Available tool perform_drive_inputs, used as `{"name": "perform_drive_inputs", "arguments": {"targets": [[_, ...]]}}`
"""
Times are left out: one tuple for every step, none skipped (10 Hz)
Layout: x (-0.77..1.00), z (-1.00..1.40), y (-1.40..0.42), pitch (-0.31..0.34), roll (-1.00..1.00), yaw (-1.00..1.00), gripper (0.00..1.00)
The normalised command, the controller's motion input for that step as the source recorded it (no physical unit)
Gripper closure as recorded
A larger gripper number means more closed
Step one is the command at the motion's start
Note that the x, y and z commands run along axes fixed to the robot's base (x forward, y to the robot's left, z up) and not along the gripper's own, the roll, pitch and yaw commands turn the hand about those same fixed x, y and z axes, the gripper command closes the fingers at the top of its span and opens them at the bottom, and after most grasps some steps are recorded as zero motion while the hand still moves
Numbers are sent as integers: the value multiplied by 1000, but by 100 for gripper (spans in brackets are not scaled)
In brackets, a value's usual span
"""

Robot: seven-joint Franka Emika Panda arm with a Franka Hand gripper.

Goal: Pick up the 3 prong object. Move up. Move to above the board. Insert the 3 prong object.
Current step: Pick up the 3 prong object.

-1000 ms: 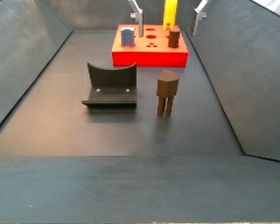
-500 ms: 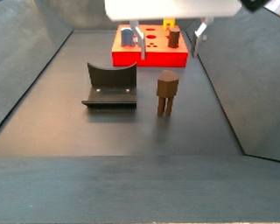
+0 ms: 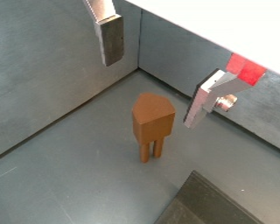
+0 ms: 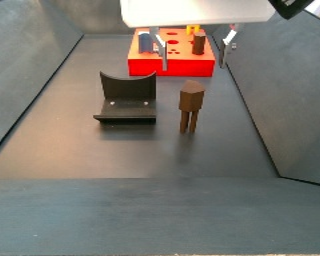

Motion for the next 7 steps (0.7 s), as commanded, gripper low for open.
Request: {"name": "perform_drive_inputs", "arguments": {"targets": [[0, -17, 0, 0, 0, 0, 0], [0, -17, 0, 0, 0, 0, 0], [0, -17, 0, 0, 0, 0, 0], [0, -83, 0, 0, 0, -11, 0], [20, -197, 0, 0, 0, -57, 0], [20, -317, 0, -9, 6, -117, 0], [46, -374, 74, -14, 9, -220, 0]]}}
